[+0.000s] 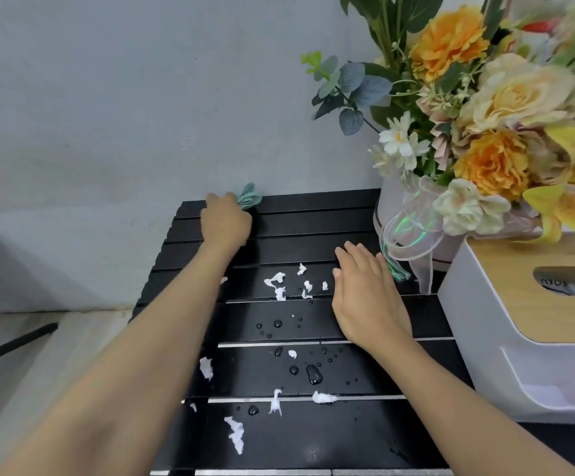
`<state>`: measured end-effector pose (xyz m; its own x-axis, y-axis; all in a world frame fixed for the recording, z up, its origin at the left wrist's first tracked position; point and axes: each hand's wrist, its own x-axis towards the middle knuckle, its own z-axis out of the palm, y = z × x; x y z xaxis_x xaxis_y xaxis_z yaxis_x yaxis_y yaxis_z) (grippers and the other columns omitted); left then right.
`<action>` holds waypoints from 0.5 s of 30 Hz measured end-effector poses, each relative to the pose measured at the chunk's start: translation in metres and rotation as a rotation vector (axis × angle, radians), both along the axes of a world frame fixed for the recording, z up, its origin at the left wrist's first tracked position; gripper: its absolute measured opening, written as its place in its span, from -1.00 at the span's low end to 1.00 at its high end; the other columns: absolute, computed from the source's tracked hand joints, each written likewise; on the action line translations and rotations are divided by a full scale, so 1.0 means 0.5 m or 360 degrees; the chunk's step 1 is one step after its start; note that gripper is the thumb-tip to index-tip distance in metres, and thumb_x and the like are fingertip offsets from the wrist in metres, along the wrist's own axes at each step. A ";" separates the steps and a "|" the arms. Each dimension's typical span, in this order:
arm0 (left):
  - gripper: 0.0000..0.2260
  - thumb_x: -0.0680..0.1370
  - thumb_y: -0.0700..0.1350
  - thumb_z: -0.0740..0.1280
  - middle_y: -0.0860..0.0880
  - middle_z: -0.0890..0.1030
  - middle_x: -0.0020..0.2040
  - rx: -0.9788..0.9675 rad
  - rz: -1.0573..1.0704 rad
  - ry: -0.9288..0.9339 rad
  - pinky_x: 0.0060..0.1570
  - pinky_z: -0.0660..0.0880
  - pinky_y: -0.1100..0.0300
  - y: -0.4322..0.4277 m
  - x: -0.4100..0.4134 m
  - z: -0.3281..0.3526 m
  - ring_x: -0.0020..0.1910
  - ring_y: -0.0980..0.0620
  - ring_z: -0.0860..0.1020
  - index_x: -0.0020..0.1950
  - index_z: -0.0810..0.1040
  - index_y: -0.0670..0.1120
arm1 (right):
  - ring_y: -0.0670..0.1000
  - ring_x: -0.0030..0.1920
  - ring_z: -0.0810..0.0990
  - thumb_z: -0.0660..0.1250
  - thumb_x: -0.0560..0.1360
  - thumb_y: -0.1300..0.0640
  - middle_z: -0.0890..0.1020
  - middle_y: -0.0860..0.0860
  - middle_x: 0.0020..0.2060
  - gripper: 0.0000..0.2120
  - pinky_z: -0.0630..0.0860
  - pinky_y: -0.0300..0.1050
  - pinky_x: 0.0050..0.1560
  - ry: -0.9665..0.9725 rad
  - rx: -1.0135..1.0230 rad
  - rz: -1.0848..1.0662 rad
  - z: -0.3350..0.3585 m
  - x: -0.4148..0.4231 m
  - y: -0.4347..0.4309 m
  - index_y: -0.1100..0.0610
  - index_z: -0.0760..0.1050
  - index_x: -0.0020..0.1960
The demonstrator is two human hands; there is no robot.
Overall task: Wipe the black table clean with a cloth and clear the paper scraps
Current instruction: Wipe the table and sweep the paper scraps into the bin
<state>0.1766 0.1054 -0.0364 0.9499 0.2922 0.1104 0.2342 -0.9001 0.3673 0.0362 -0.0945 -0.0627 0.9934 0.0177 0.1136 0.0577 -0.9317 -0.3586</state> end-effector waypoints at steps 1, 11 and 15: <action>-0.71 0.45 -0.28 0.18 -0.26 0.41 0.18 0.0006 -0.0192 -0.0019 0.07 0.44 -0.02 -0.055 -0.009 -0.001 0.05 -0.33 0.50 0.15 0.50 -0.22 | 0.00 0.55 0.01 -0.07 0.67 0.07 0.14 0.01 0.55 -0.54 -0.18 -0.08 0.53 -0.0006 0.0006 -0.0002 0.000 0.000 0.001 0.11 0.12 0.54; -0.76 0.44 -0.30 0.22 -0.29 0.56 0.00 -0.0209 -0.0466 -0.0122 -0.03 0.51 0.00 -0.024 0.072 0.054 -0.05 -0.25 0.56 0.04 0.58 -0.17 | 0.04 0.56 -0.03 -0.15 0.65 -0.13 0.07 0.04 0.57 -0.43 -0.17 -0.01 0.55 0.0153 -0.0128 -0.0108 0.022 -0.131 -0.034 0.12 0.02 0.58; -0.58 0.48 -0.25 0.22 -0.18 0.44 0.23 0.0154 -0.0401 0.0063 0.18 0.36 -0.05 -0.080 0.026 -0.001 0.19 -0.29 0.40 0.32 0.48 0.00 | 0.08 0.55 0.07 -0.20 0.59 -0.16 0.18 0.08 0.54 -0.35 -0.08 0.08 0.55 0.0054 -0.0190 -0.0144 0.004 -0.136 -0.028 0.16 0.11 0.56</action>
<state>0.1896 0.0653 -0.0370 0.9955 0.0360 0.0879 0.0108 -0.9623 0.2717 -0.0317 -0.1087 -0.0607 0.9947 -0.0606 0.0826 -0.0386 -0.9687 -0.2453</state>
